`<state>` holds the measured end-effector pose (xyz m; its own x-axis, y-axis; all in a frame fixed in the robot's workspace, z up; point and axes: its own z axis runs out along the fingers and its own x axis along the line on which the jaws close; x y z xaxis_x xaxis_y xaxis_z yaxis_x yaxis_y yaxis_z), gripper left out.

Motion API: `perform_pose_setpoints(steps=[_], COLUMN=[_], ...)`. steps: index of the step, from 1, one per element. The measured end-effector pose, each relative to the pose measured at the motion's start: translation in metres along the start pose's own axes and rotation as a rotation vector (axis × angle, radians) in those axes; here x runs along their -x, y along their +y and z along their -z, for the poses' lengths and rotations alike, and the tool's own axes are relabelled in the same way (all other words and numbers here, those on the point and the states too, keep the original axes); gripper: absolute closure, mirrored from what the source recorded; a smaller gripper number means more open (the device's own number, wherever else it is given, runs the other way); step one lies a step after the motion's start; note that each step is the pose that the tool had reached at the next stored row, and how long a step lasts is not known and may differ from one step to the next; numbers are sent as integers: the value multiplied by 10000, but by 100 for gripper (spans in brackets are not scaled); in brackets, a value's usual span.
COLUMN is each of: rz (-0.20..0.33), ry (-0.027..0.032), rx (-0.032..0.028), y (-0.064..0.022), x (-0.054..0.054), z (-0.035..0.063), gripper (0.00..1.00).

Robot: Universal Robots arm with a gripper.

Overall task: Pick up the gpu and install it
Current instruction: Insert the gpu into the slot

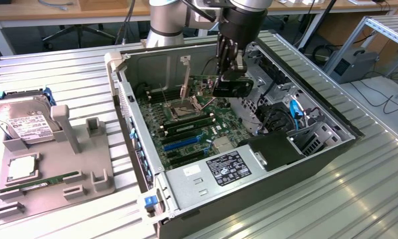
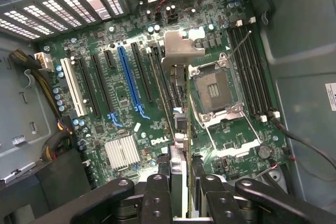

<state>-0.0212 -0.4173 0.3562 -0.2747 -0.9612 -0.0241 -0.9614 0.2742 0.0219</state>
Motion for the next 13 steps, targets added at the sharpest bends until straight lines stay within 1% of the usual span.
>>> perform_pose_setpoints(steps=[13], rz=[289], ry=[6], rx=[7], y=[0], x=[0], z=[0], gripper=[73])
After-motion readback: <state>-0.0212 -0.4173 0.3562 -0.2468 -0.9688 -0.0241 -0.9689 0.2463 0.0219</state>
